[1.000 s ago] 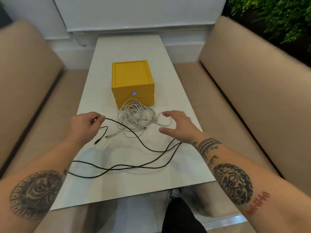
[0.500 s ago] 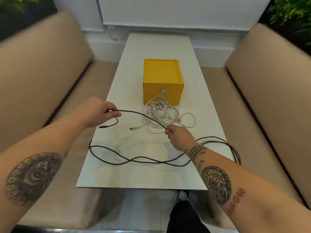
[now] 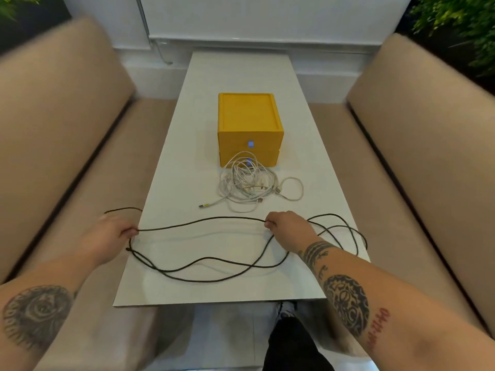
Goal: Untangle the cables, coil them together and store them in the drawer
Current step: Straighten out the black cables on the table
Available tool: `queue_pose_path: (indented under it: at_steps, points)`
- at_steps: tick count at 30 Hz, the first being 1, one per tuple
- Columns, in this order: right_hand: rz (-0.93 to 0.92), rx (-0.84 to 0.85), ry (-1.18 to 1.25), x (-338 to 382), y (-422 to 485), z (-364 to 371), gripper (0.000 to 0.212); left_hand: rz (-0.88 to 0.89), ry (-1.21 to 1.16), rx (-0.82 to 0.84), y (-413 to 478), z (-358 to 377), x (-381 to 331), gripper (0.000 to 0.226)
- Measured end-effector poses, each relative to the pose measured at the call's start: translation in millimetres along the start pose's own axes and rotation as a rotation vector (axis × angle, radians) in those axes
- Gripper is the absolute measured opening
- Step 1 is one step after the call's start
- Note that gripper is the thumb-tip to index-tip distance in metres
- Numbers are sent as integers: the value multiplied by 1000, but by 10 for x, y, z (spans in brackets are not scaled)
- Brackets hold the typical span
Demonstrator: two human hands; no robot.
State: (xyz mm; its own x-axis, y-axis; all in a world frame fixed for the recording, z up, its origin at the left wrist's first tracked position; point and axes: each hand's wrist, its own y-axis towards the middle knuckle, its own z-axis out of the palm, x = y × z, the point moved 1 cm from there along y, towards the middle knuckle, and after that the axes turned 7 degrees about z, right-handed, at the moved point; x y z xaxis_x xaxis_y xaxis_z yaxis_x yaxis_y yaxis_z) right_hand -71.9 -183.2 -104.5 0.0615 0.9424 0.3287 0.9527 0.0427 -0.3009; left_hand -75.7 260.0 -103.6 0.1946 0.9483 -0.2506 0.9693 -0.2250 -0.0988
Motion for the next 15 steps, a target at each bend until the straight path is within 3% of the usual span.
queue_pose_path:
  at_steps: [4,9,12,15]
  points:
    - [-5,5,-53,-18,-48,34,28,-163,-85,104,-60,225,17,25]
    - [-11,-30,-87,-35,-69,75,28,-182,-107,128,-102,219,-57,22]
    - [-26,-49,-84,-52,-89,108,31,-111,-82,137,-161,204,-64,38]
    - [-33,-64,-48,-65,-148,113,34,-24,-218,16,-56,86,-438,65]
